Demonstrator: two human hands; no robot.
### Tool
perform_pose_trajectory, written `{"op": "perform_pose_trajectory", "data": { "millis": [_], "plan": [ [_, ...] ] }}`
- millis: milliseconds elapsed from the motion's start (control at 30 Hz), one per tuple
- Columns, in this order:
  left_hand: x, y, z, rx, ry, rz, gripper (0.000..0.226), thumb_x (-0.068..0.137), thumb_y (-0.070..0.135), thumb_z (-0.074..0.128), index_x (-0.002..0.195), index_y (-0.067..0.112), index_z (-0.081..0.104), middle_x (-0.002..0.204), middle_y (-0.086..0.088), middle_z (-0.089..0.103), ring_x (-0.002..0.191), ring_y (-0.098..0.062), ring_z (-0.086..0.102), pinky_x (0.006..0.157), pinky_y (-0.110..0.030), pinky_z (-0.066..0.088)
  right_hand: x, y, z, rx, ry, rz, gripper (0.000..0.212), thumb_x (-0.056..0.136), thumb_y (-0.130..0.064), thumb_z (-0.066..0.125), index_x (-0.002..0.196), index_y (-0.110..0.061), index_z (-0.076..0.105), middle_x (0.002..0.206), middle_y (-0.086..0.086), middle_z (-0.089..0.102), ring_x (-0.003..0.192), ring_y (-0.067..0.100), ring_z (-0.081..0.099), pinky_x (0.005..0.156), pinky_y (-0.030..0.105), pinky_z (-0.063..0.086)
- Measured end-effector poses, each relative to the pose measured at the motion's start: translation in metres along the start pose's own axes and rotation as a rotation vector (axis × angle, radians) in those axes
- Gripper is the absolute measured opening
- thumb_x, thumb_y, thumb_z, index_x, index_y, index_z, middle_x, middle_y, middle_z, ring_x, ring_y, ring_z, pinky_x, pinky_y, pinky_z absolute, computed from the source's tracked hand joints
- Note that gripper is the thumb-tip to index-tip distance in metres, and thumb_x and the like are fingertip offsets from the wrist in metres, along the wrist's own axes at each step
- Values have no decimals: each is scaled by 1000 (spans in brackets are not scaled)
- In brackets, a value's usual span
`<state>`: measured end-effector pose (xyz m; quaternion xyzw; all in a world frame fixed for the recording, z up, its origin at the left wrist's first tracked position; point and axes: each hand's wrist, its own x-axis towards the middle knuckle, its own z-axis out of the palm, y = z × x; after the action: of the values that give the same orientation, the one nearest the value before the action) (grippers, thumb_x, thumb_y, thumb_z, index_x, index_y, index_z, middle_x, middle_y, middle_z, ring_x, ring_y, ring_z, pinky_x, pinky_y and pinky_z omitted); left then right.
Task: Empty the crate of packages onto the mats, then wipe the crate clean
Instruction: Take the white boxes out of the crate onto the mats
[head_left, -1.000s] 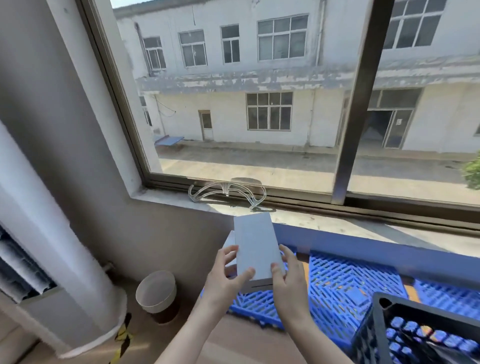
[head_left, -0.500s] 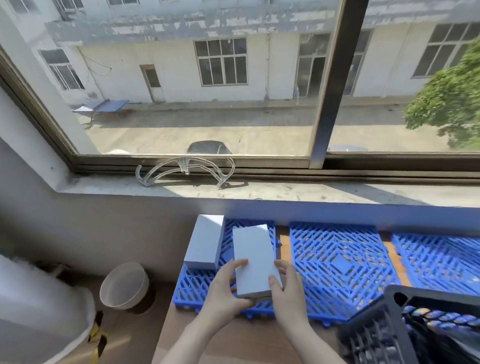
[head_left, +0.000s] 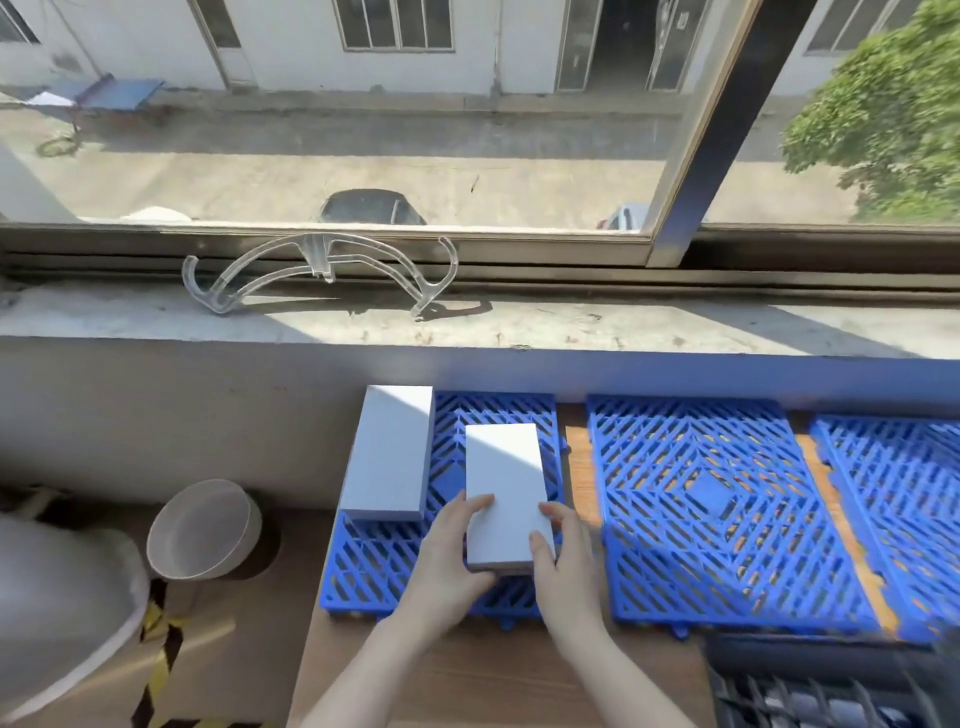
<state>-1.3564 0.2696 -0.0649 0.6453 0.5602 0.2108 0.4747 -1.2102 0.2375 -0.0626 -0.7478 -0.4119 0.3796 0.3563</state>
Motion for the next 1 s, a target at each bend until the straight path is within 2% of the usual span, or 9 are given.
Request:
{"op": "perform_pose_trajectory", "data": {
  "millis": [133,267,367,467,633,700,767,833,1000],
  "plan": [
    [10,-7,5,86,10,18,78,82,9,67,143,44,34,158,10,21,141,-7,28,107,-24,41,11,1,6,-51,-3,-11,29,98,-16,48,125,-26,46,125,-4,46,107,8,46,79,20,38],
    [14,-8,5,168,-7,9,81,88,1,57,150,42,24,161,13,3,143,-5,19,90,4,31,19,1,8,-133,-24,-39,34,97,-15,49,130,-23,48,128,-9,49,110,2,43,86,18,36],
    [10,-13,4,236,24,74,74,92,8,57,150,39,24,160,19,0,136,9,12,85,11,19,15,6,6,-202,-30,-108,37,97,-19,51,133,-25,47,135,-10,44,123,4,40,97,21,37],
    [-4,-20,0,341,115,178,63,94,16,59,148,37,32,158,21,9,138,9,9,95,8,11,-2,11,3,-366,-35,-217,42,96,-27,53,138,-30,44,144,-12,29,129,-1,28,97,12,28],
    [-18,-35,-1,529,56,300,69,80,18,76,142,26,46,153,2,37,139,-18,39,106,-30,43,-17,22,7,-486,-121,-273,50,98,-35,48,146,-38,31,155,-18,11,138,7,27,106,20,34],
    [-18,-35,0,610,-17,297,76,83,28,71,149,28,34,161,1,21,147,-21,25,115,-33,25,-17,22,7,-523,-145,-268,56,99,-36,45,149,-39,21,156,-21,-1,139,7,25,108,23,34],
    [-14,-33,1,636,-45,302,76,95,31,56,156,32,10,162,8,-14,151,-16,-3,120,-27,6,-13,20,8,-571,-162,-266,60,100,-36,43,151,-38,11,157,-19,-11,141,10,20,112,27,30],
    [-8,-29,-2,561,-80,267,77,99,29,49,155,34,-4,155,17,-33,148,-8,-13,119,-20,7,-7,16,7,-641,-167,-263,62,101,-36,39,151,-36,3,156,-16,-19,145,13,10,117,31,20],
    [5,-22,-4,537,-136,235,84,97,29,55,154,35,-6,153,20,-36,149,-8,-6,120,-27,20,8,8,6,-743,-175,-247,63,102,-37,35,152,-33,-3,148,-15,-28,147,13,-8,121,35,8]
  ]
}}
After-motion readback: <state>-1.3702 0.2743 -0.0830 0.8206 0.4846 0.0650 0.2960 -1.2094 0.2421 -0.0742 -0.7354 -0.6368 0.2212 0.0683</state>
